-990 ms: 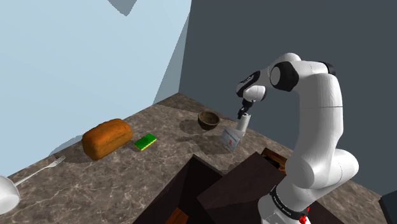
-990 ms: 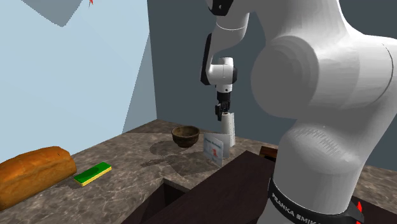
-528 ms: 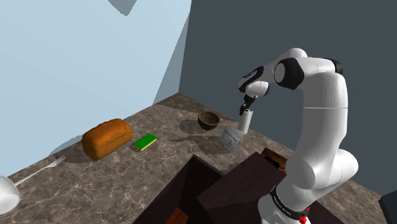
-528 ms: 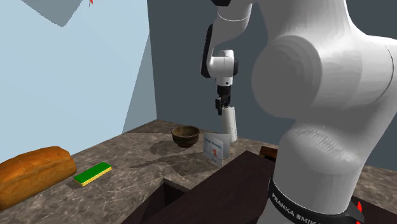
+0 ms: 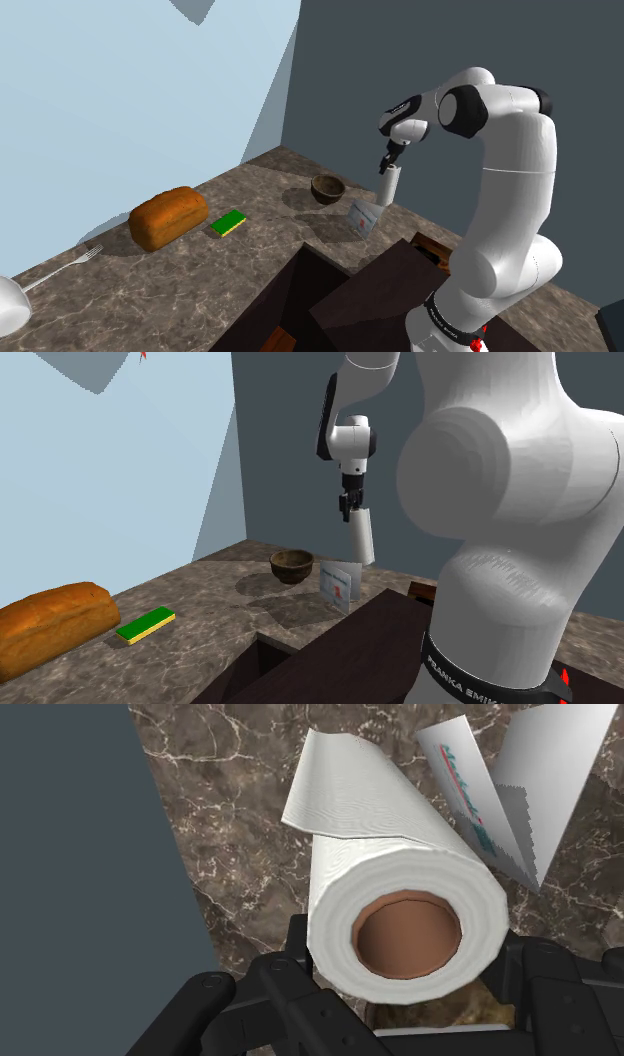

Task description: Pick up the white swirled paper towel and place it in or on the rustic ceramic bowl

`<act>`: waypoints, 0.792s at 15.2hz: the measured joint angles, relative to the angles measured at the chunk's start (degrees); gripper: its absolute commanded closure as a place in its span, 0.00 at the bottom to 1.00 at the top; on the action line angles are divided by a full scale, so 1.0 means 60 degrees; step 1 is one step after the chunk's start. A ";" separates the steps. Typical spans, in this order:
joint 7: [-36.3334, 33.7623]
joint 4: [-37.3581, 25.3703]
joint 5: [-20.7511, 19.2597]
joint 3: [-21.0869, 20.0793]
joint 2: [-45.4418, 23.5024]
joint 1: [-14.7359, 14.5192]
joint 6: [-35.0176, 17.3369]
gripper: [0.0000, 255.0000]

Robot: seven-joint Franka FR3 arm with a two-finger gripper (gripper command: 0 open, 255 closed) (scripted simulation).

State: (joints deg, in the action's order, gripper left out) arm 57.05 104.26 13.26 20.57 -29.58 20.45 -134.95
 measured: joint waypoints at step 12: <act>-0.0278 -0.0359 -0.0423 0.0252 0.0832 -0.0185 0.1146 1.00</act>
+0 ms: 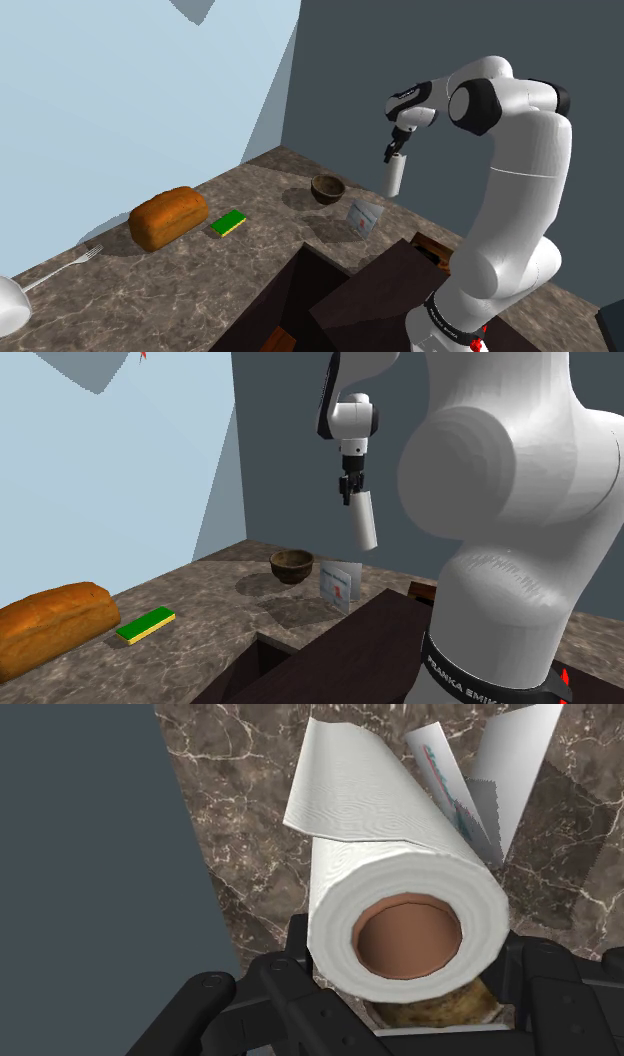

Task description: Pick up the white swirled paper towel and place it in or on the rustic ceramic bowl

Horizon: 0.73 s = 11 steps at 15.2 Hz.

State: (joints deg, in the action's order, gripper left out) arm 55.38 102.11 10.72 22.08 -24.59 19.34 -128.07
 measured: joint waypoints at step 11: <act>-0.1826 -0.2846 -0.0135 -0.0416 -0.1048 -0.0942 0.1774 1.00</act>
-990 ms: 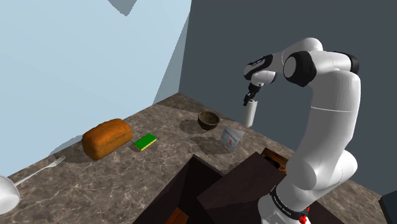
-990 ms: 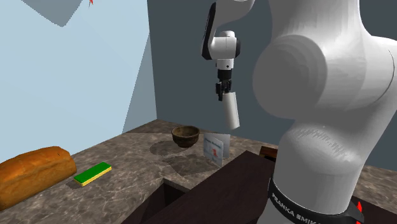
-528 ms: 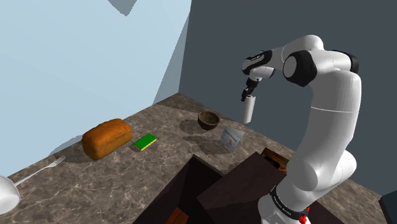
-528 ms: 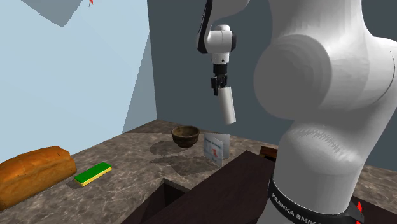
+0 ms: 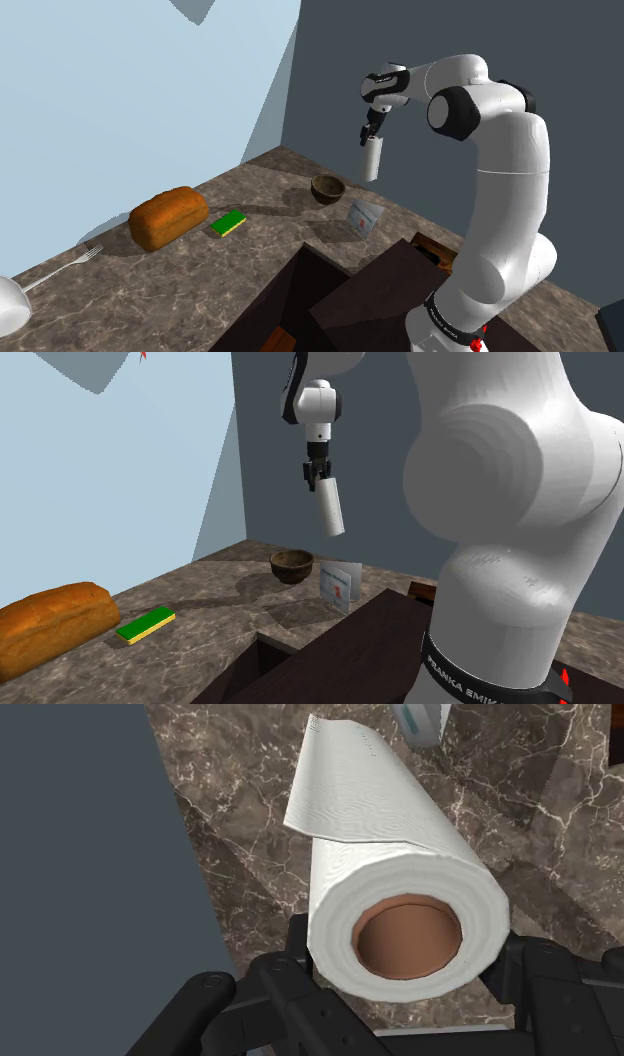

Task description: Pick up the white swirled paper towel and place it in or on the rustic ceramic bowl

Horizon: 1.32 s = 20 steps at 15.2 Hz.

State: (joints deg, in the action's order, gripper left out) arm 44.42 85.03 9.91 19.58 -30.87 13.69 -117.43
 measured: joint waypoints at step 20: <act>-0.1421 -0.4240 0.0229 -0.0490 -0.2783 -0.0315 0.1449 1.00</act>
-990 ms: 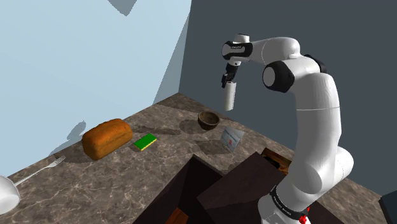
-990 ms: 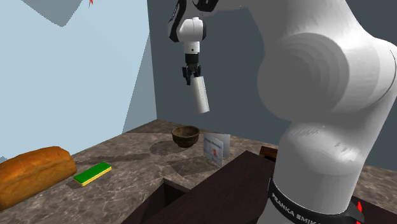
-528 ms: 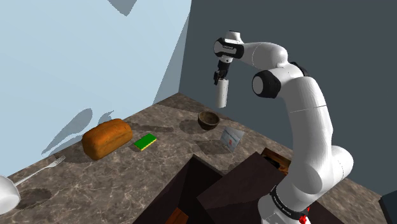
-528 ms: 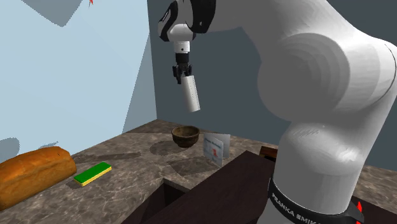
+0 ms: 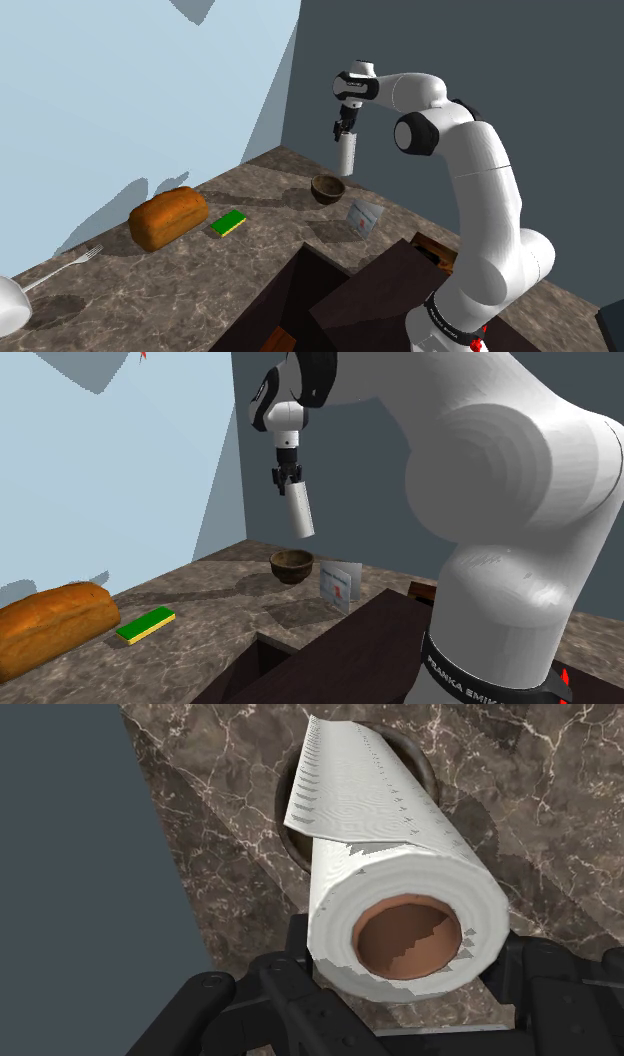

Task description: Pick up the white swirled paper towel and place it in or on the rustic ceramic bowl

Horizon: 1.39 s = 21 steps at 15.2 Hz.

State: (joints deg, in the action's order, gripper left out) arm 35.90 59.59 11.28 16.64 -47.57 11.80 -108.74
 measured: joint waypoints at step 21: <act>0.0095 0.1085 0.0169 -0.0134 -0.0669 -0.0071 -0.1735 1.00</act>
State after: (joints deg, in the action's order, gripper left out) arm 36.47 66.10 12.30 15.84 -51.59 11.37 -119.14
